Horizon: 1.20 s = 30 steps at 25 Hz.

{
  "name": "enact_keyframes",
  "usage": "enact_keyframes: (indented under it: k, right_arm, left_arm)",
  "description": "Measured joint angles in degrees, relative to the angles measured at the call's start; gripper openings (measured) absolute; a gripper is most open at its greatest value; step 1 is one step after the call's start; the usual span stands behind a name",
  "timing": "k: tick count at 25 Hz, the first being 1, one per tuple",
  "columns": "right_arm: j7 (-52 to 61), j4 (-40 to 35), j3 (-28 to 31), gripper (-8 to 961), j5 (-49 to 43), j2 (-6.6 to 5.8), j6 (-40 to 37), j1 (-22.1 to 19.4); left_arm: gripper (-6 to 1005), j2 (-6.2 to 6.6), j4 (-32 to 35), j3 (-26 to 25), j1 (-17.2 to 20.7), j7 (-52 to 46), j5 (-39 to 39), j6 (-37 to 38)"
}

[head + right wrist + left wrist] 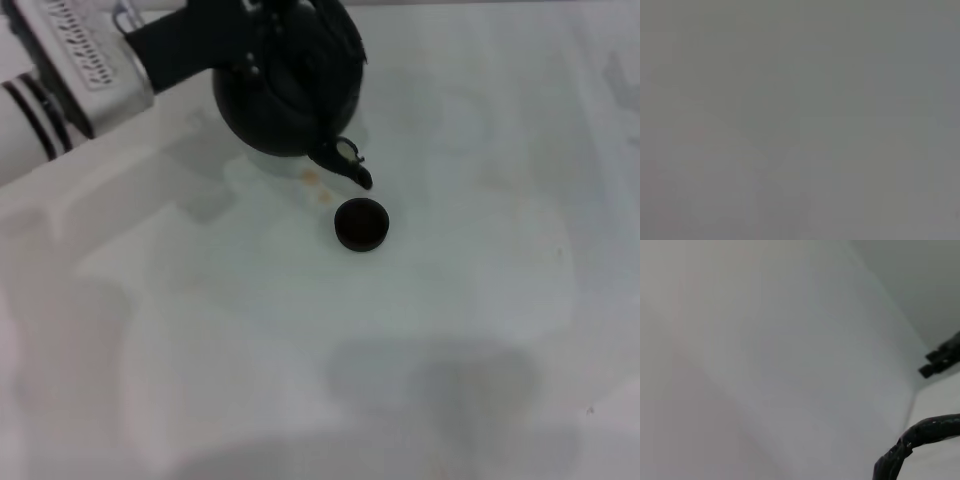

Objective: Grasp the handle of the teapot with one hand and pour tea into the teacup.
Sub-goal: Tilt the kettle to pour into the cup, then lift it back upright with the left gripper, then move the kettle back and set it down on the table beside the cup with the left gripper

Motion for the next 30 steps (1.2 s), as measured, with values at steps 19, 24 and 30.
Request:
enact_keyframes:
  k: [19,24,30]
  right_arm:
    - [-0.18,-0.68,-0.73,849,-0.30,0.09,-0.04,1.47]
    - [-0.18,-0.85,-1.76,849,-0.46,0.13,-0.13,2.03]
    - [-0.08,-1.25,-2.17,849,-0.48,0.19,-0.02,3.23]
  left_arm:
    - [97,-0.18,14.97,-0.21,20.79,0.23,-29.64,7.50]
    - [98,-0.26,21.67,-0.38,28.31,0.08,-37.09,8.23]
    - [98,-0.42,23.45,0.01,32.01,-0.07,-37.30,8.30]
